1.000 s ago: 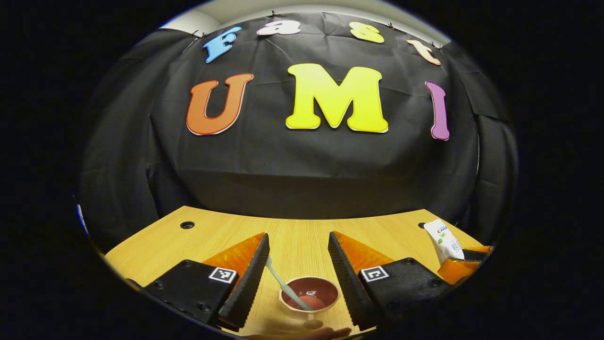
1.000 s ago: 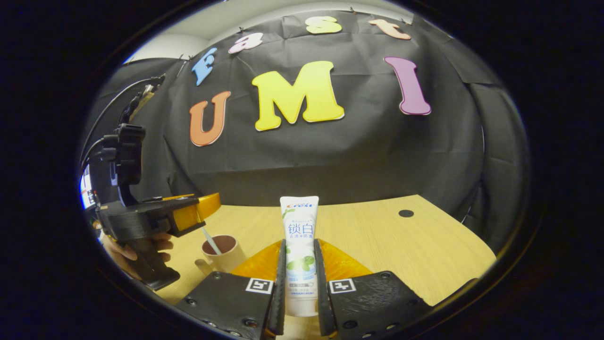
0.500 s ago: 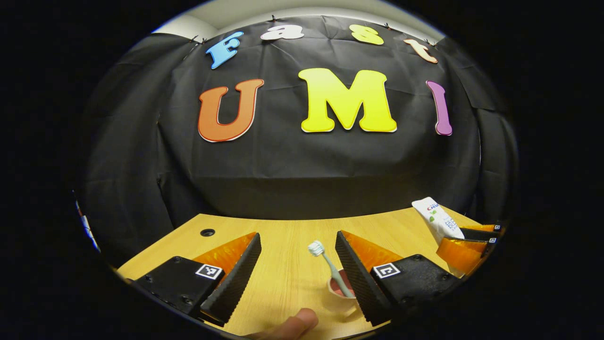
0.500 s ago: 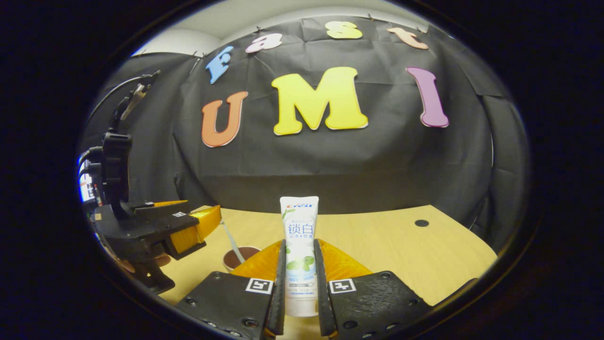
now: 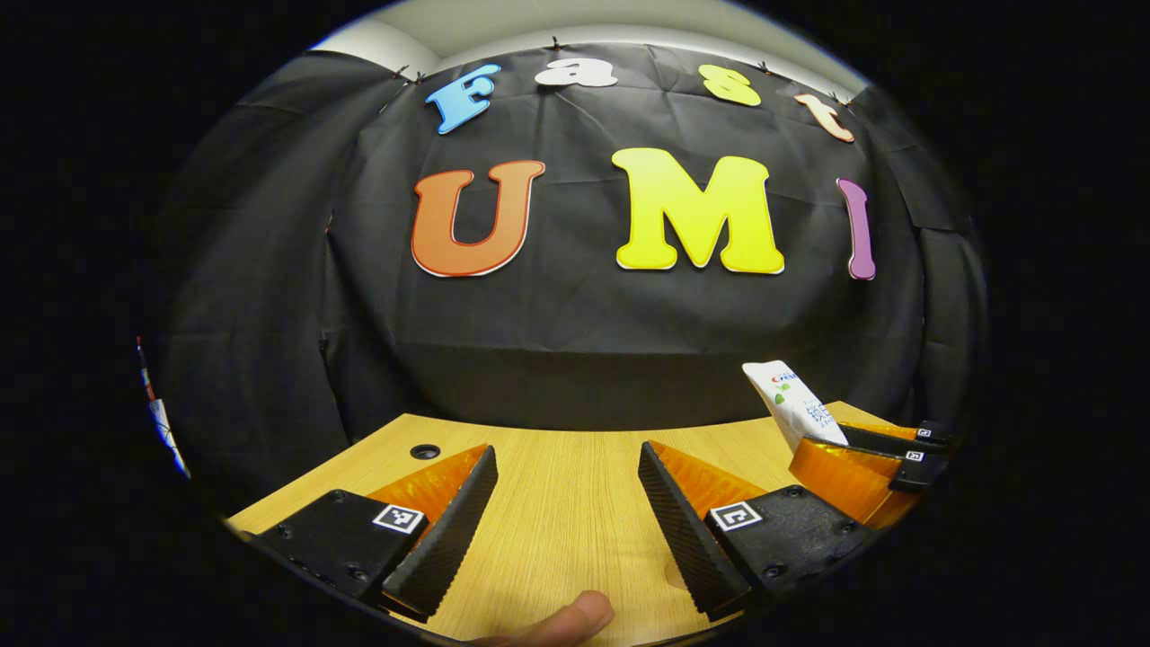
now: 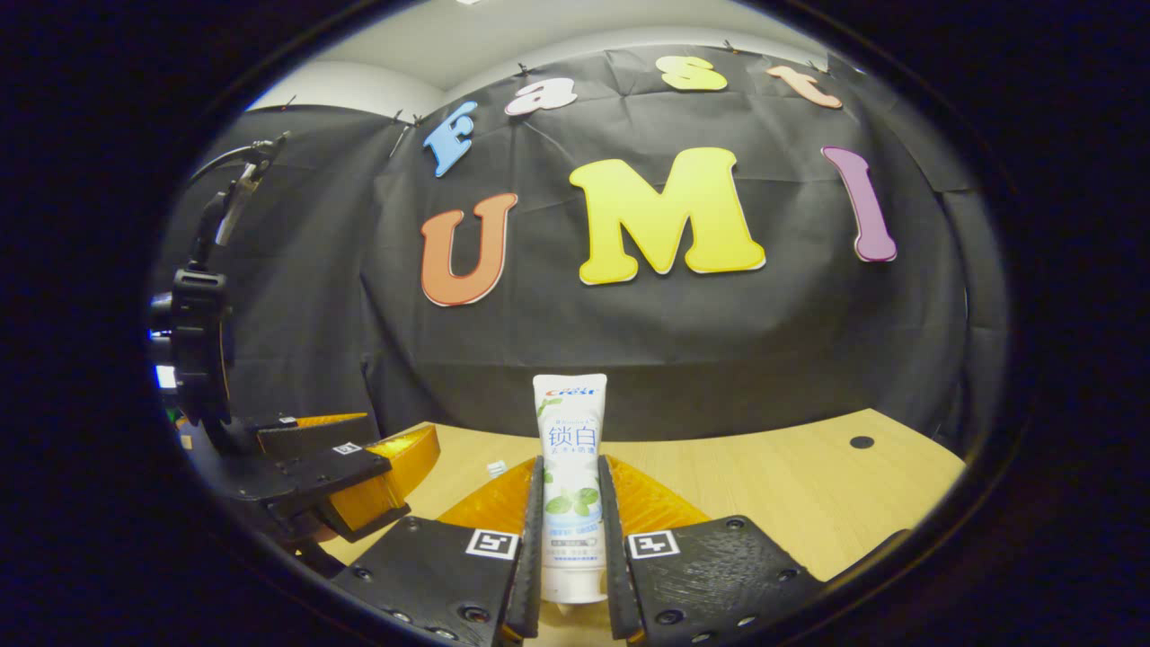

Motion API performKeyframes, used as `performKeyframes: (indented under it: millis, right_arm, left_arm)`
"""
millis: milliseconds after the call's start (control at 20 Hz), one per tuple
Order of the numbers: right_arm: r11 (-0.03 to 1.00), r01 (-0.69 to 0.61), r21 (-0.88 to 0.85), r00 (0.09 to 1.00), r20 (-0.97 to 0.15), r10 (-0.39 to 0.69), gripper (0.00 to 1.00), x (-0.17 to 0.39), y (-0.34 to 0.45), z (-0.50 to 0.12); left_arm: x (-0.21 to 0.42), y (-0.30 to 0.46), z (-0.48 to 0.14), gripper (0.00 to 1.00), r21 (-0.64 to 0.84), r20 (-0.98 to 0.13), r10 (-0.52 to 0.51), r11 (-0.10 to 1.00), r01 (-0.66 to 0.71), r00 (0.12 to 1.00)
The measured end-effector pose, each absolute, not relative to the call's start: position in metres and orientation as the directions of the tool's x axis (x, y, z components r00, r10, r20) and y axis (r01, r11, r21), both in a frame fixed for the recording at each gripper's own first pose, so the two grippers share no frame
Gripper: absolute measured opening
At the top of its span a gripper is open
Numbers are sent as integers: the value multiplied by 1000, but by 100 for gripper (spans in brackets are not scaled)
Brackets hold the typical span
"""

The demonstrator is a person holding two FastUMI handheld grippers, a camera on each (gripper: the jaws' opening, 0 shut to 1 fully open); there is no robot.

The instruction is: Put the toothbrush and toothpaste on the desktop into the cup, then pick up the cup and place it on the coaster on the desktop.

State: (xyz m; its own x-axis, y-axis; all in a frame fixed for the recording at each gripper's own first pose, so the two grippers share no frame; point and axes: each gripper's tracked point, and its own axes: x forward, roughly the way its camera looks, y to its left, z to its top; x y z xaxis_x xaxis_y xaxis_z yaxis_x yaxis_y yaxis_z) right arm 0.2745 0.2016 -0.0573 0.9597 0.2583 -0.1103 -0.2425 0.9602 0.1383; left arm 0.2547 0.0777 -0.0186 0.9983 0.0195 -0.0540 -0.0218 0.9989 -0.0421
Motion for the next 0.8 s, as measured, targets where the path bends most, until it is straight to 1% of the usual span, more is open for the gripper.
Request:
performKeyframes:
  millis: [200, 250, 300, 450, 700, 750, 800]
  right_arm:
    - [961, -247, 127, 960, -106, 260, 30, 278, 211, -59]
    - [962, -247, 115, 960, -104, 259, 32, 278, 213, -59]
    - [964, -243, 107, 962, -102, 254, 29, 278, 211, -59]
    - [960, -251, 126, 959, -100, 264, 31, 278, 214, -60]
    - [959, -252, 130, 957, -113, 267, 31, 280, 213, -63]
    - [958, -255, 132, 956, -118, 270, 33, 280, 213, -64]
    - [958, -253, 132, 955, -124, 269, 31, 281, 213, -66]
  left_arm:
    - [254, 75, -19, 99, -47, -60, 9, 999, -12, 998]
    - [253, 75, -19, 99, -50, -61, 6, 999, -9, 998]
    - [253, 74, -21, 99, -50, -64, 2, 999, -5, 998]
    - [254, 75, -24, 99, -47, -75, 7, 999, -11, 997]
    - [255, 74, -27, 99, -48, -88, 6, 999, -10, 996]
    - [255, 75, -27, 99, -47, -88, 7, 999, -11, 996]
    - [256, 76, -27, 99, -46, -88, 9, 999, -13, 996]
